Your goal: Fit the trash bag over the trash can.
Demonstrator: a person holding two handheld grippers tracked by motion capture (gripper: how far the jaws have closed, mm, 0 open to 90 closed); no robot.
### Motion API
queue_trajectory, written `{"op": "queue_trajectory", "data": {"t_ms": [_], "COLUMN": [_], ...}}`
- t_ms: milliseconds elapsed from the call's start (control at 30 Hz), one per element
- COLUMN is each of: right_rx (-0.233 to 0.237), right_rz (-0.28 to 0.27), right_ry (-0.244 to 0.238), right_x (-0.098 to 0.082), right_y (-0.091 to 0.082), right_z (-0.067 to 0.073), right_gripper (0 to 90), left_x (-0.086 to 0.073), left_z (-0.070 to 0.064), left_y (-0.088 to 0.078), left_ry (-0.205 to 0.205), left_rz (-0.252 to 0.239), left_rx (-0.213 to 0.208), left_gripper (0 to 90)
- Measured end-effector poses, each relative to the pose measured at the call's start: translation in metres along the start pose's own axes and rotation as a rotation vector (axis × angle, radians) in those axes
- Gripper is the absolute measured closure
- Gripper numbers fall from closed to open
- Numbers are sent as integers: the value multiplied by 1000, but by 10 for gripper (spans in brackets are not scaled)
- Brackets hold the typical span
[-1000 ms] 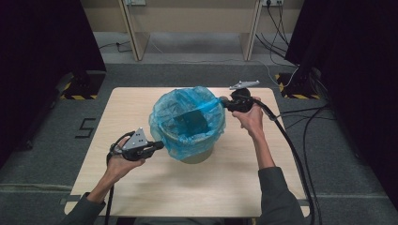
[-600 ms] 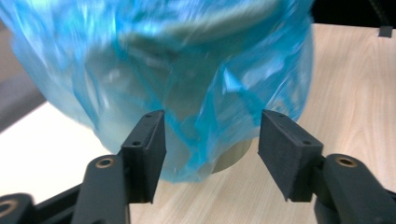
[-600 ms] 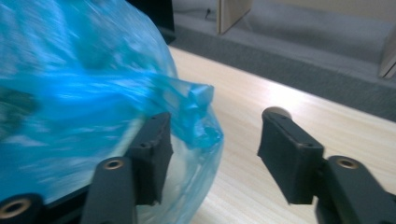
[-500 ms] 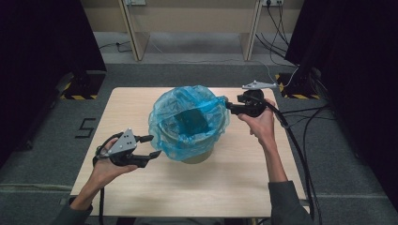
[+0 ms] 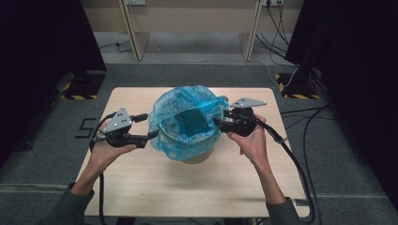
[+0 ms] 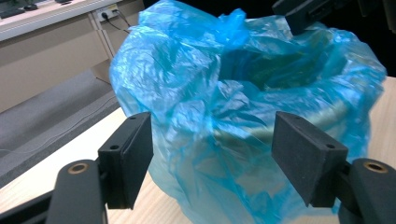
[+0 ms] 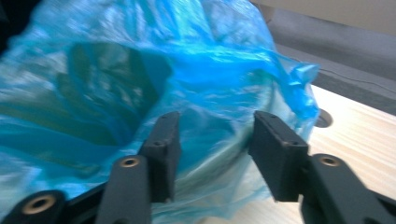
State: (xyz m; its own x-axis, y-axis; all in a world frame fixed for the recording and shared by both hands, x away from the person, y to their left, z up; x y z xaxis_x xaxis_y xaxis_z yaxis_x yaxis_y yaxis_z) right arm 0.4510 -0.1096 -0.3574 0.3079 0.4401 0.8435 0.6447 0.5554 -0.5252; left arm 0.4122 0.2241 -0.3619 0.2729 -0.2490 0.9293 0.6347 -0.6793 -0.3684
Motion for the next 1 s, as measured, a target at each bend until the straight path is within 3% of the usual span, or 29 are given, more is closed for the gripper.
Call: {"op": "queue_trajectory", "data": {"t_ms": [67, 233, 433, 500, 567, 667, 800, 933, 1000], "right_rx": [-19, 0, 24, 30, 17, -16, -73, -49, -42], "right_rz": [9, -8, -14, 3, 18, 14, 32, 13, 13], "right_ry": [-25, -44, -83, -127, -145, -98, -79, -54, -64], "right_x": [0, 4, 18, 23, 28, 32, 31, 28, 25], "right_y": [3, 13, 38, 46, 51, 46, 31, 18, 15], "right_z": [-6, -24, -50, -53, -54, -50, -40, -24, -18], "right_gripper": [555, 641, 659, 659, 640, 523, 436, 417, 416], "left_x": [3, 14, 30, 36, 44, 51, 57, 61, 60], "left_z": [2, 6, 5, 3, 0, -5, -13, -22, -21], "left_y": [2, 9, 22, 29, 37, 48, 64, 79, 89], "left_ry": [-1, -4, 10, 18, 23, 36, 57, 51, 65], "left_rz": [-3, -6, -5, 1, 8, 23, 63, 120, 177], "left_rx": [5, 22, 31, 22, 14, -6, -40, -91, -74], "left_gripper": [285, 272, 266, 262, 261, 270, 290, 326, 346]}}
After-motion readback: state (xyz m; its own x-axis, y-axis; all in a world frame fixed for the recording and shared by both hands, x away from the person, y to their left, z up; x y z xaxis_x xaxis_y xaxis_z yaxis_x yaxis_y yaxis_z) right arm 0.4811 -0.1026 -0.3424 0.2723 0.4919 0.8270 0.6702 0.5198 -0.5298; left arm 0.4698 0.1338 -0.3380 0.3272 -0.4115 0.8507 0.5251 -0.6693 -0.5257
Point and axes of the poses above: each handheld gripper's, and its own axes: y roughly forward along the jaws, x roughly out of its top, z roughly to its left, the point moved 3 cm from there along y, roughly forward along the jaws, and after that the axes turned 10 degrees about -y, right-handed, at the moved point
